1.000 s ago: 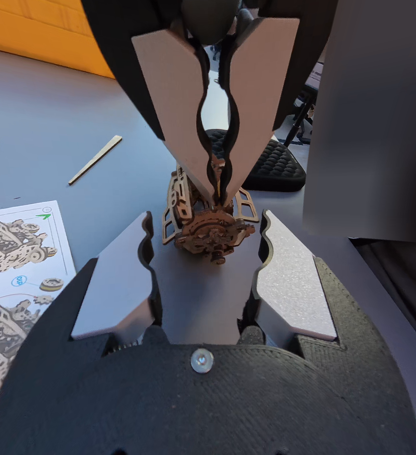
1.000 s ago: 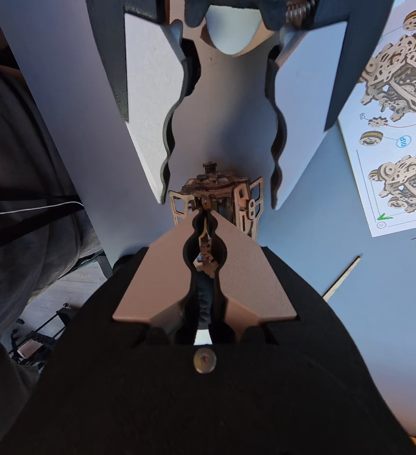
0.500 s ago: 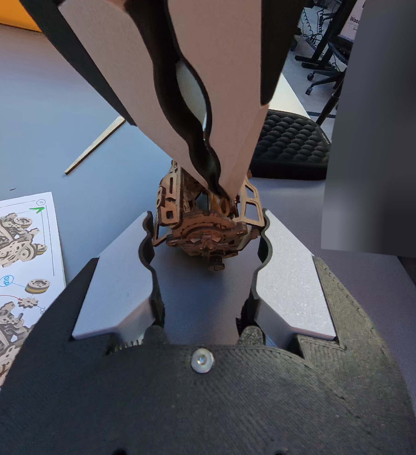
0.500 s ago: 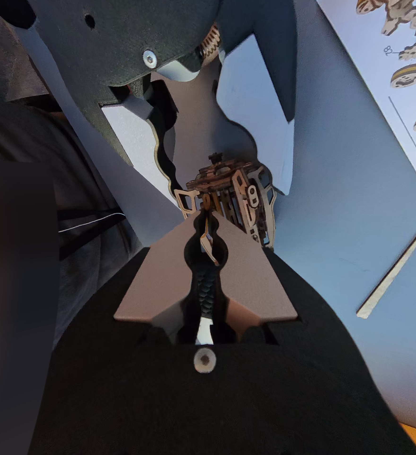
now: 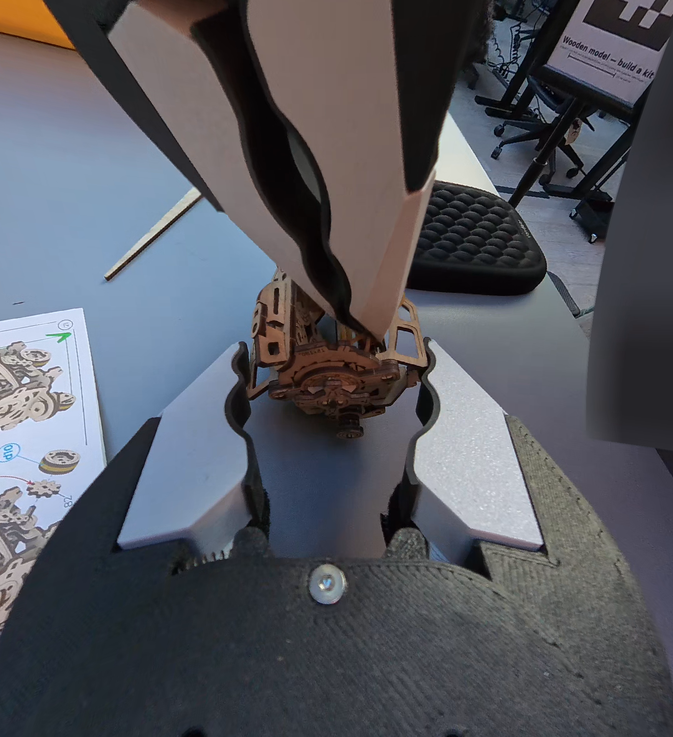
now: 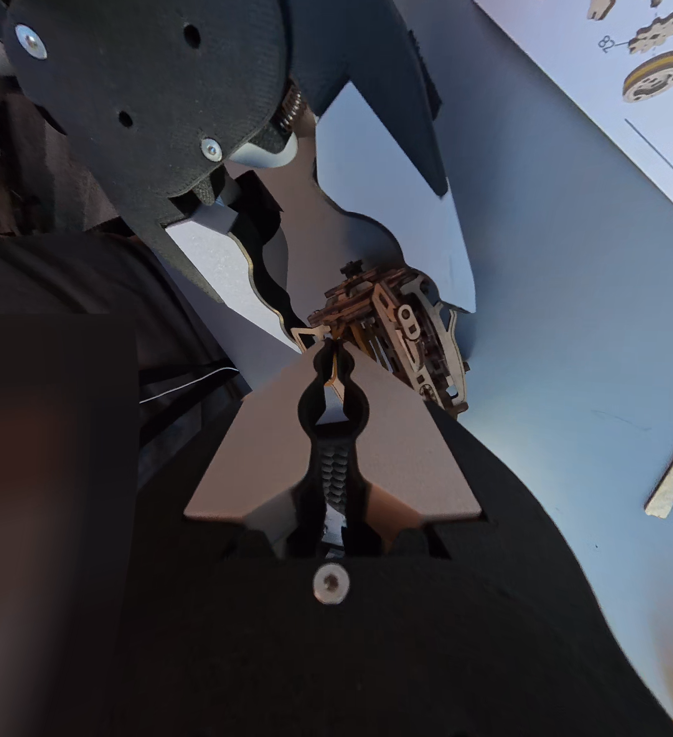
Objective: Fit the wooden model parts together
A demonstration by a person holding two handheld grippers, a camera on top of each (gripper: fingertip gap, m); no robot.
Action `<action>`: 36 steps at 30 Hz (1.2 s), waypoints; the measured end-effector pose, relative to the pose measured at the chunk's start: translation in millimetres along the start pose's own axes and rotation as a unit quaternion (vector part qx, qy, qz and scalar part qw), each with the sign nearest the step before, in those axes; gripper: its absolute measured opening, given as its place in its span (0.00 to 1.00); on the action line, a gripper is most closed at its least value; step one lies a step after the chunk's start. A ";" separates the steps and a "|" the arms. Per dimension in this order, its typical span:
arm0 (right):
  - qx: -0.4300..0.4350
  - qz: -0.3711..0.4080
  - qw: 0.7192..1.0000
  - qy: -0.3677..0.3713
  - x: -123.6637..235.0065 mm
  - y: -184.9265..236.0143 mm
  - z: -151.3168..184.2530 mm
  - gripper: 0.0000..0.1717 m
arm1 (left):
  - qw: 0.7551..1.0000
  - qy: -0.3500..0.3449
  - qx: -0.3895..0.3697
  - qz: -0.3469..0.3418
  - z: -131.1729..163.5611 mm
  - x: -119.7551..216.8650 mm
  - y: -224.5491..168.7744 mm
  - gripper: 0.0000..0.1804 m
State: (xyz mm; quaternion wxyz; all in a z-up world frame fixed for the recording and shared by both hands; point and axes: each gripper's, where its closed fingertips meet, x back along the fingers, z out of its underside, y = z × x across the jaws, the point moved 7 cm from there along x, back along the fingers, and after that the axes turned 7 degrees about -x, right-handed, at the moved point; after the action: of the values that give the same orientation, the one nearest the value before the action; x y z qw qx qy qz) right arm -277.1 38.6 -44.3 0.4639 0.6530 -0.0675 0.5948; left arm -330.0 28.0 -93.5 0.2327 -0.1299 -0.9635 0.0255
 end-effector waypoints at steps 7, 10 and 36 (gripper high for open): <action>0.006 0.014 1.000 0.010 -3.1 -3.3 -1.3 0.00 | 1.000 0.001 -0.008 0.002 0.1 -0.2 -1.8 0.46; 0.007 0.007 1.000 0.012 -3.3 -3.7 -0.9 0.00 | 1.000 0.002 -0.010 0.003 0.1 -0.2 -2.2 0.46; 0.137 0.040 0.986 -0.082 2.3 0.7 8.9 0.10 | 1.000 0.001 -0.004 0.014 0.2 -0.5 -2.2 0.46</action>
State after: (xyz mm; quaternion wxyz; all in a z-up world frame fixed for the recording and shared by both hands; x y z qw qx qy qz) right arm -270.5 33.1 -40.8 0.3390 0.7537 -0.0495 0.5609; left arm -330.2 25.8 -93.7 0.2330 -0.1446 -0.9613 0.0253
